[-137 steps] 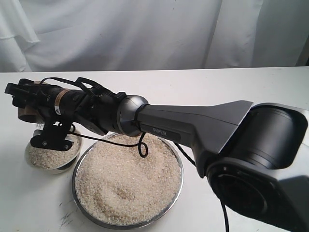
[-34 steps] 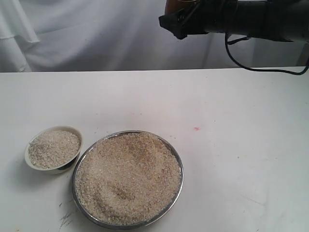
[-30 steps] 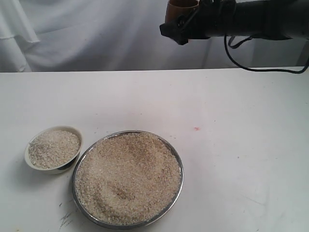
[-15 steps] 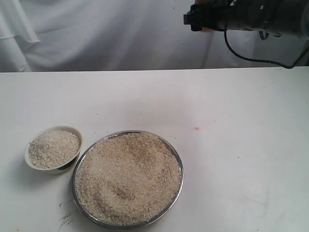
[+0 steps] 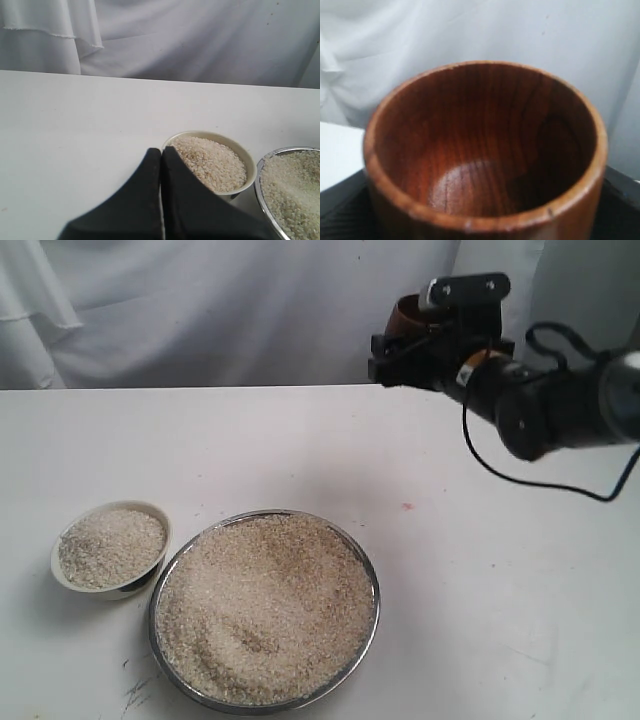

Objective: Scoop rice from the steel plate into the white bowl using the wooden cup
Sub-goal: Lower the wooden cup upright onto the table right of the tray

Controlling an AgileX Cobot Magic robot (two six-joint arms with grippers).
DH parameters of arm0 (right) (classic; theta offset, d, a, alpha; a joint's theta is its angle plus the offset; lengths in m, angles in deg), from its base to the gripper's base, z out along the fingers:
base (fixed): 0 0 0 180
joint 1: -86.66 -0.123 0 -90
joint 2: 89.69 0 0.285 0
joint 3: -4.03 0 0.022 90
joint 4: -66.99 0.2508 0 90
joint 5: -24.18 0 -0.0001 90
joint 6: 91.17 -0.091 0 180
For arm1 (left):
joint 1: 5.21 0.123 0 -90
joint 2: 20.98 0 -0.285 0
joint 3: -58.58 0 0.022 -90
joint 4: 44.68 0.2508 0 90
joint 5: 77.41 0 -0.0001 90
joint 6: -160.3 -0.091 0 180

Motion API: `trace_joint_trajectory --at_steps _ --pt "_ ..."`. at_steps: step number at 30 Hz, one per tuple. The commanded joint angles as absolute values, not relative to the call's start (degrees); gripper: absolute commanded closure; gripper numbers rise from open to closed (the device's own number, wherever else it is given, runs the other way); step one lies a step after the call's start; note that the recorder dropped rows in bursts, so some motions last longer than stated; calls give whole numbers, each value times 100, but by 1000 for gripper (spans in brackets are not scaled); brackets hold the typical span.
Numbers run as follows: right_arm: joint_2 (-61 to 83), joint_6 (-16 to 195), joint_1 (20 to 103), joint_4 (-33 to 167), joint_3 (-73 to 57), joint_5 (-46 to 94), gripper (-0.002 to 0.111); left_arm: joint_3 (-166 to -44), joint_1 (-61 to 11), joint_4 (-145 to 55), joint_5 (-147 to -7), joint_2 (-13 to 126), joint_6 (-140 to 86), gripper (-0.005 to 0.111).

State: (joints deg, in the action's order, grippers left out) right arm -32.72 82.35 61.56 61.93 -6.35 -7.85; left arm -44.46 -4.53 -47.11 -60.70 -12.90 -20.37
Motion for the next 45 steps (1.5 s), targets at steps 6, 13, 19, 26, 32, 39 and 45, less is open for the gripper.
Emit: trace_joint_trajectory --at_steps 6,13,19,26,32,39,45 --pt "-3127 7062 6361 3850 -2121 -2839 108 -4420 -462 -4716 -6106 -1319 -2019 107" --pt "-3114 6337 6802 2640 -2524 -3415 108 -4420 -462 -4716 -6106 -1319 -2019 107" --pt "-3114 6165 6995 1761 -2642 -3402 108 -4420 -462 -4716 -6106 -1319 -2019 107" --pt "-3114 6314 7066 1865 -3228 -3078 108 -4420 -462 -4716 -6106 -1319 -2019 107" --pt "-3114 7234 7085 2786 -4045 -3309 108 -4420 -462 -4716 -6106 -1319 -2019 107" --pt "-3114 7703 7085 2579 -4328 -3340 108 -4420 -462 -4716 -6106 -1319 -2019 107" --pt "-3114 7670 7085 2441 -4328 -3903 108 -4420 -462 -4716 -6106 -1319 -2019 107"
